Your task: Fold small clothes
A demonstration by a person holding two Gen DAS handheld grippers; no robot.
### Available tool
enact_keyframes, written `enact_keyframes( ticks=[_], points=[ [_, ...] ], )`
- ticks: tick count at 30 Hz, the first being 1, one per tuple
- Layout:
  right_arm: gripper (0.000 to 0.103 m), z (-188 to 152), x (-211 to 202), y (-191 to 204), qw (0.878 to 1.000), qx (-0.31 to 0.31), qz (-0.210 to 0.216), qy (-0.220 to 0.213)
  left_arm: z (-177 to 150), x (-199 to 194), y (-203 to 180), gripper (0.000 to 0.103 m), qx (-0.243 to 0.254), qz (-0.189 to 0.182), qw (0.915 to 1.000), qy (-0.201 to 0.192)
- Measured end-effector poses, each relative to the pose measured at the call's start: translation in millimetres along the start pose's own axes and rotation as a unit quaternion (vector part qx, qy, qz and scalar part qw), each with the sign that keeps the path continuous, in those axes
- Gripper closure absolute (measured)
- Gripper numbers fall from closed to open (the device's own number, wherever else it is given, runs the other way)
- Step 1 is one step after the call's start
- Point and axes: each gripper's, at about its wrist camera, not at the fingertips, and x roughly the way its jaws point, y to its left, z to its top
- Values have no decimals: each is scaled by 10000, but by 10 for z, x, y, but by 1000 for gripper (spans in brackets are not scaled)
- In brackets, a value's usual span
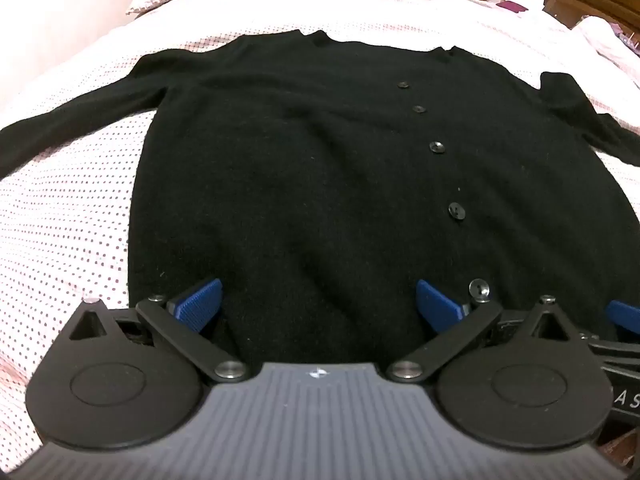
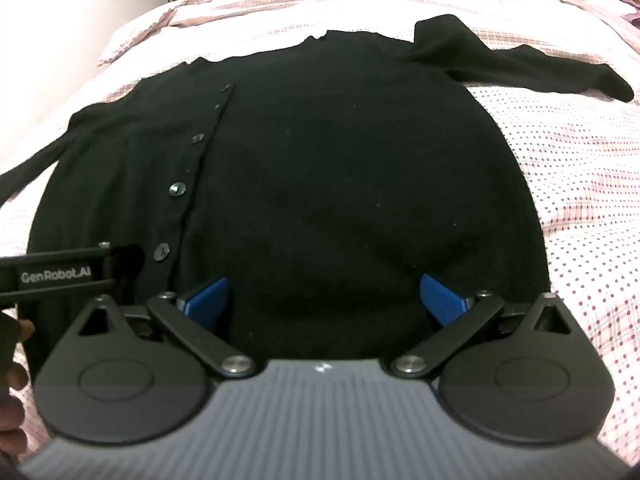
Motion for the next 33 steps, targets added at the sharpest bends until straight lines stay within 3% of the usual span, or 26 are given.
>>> enact_keyframes(
  ticks=[12,16,19,33],
  points=[
    [0,3,-2,6,10000,-20,-24,47,27,-6,38,0,-41,-43,10000,57],
    [0,96,-39,26,9999,-33,-27,166,65,-28,6,0,-22,-24,9997,234],
    [0,141,-138,8,10000,53,2,40,79,-99,21,0,-98,-28,9996,263],
    [0,178,-924,121,9953,-191,-197,-924,76,-1126,-46,0,-44,170,9980,-602]
  ],
)
